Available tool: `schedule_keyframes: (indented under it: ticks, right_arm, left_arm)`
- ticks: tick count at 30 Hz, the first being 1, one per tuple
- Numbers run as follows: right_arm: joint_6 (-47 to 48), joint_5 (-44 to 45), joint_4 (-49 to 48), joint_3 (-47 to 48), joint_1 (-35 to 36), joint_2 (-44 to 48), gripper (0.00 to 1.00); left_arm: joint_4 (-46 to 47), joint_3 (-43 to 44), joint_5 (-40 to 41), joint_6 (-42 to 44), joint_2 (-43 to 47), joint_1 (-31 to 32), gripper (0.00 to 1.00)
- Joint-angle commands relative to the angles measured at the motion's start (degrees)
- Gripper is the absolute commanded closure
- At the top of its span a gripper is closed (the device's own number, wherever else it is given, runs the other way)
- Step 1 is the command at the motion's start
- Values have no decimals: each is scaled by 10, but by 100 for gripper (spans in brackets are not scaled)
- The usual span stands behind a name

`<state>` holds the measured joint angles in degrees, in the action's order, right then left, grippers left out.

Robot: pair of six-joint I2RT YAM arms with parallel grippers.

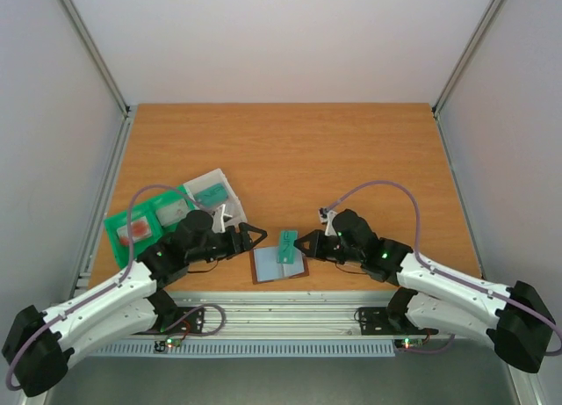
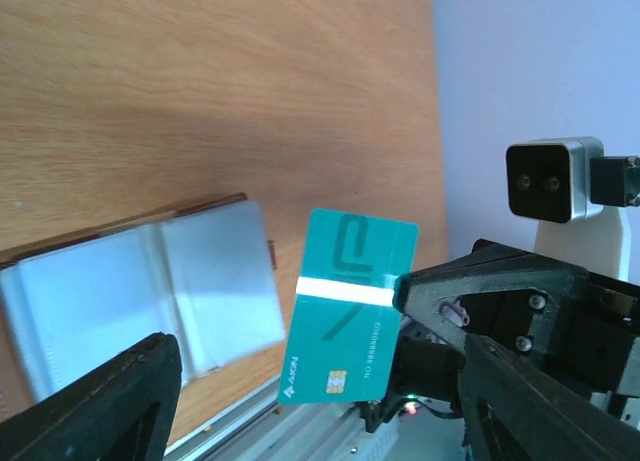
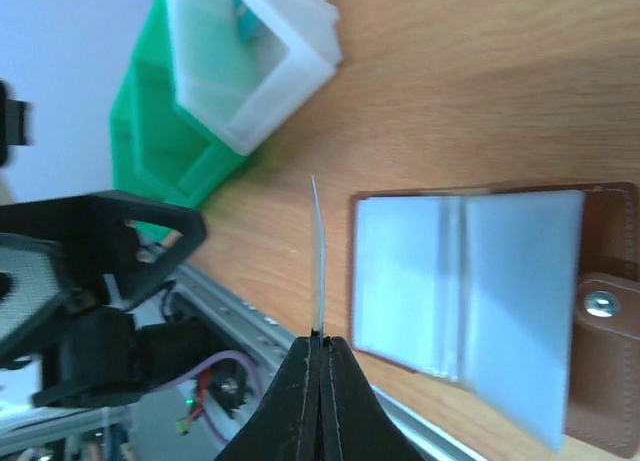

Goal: Take the credit cards out of the card holder

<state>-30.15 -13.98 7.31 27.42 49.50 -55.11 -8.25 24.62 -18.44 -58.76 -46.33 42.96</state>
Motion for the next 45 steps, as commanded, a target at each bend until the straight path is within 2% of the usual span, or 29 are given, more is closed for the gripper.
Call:
schedule_keyframes:
  ticks: [1, 6, 12, 17, 23, 25, 26, 31, 37, 41, 45]
  right_arm:
    - [-41, -17, -17, 26, -3, 42, 99]
    - [-65, -19, -49, 31, -2, 76, 99]
    - [-101, -58, -142, 11, 2, 62, 99]
    - [-110, -63, -169, 3, 11, 56, 99]
    - [-105, -76, -168, -7, 12, 57, 99]
    - [-91, -82, -156, -7, 12, 59, 97]
    - [-79, -87, -151, -6, 12, 61, 96]
    - [3, -102, -50, 24, 12, 86, 84]
    - [143, -125, 149, 125, 12, 106, 71]
    - [221, -144, 270, 194, 12, 88, 65]
    - [267, -186, 320, 239, 12, 49, 63]
  left_arm:
    - [115, -35, -29, -62, 26, 3, 25]
    - [185, -57, -46, -92, 45, 4, 31]
    - [303, -84, -68, -139, 36, 4, 35]
    - [336, -77, -89, -146, 5, 3, 43]
    - [387, -97, -92, -155, -5, 3, 86]
    - [386, -99, -94, -151, -3, 3, 98]
    - [387, -99, -98, -149, -1, 3, 99]
    - [372, -96, -136, -137, 21, 4, 100]
    - [201, -39, -203, -56, 63, 4, 99]
    - [121, -5, -245, -12, 80, 3, 100]
    - [70, 15, -275, 23, 79, 3, 100]
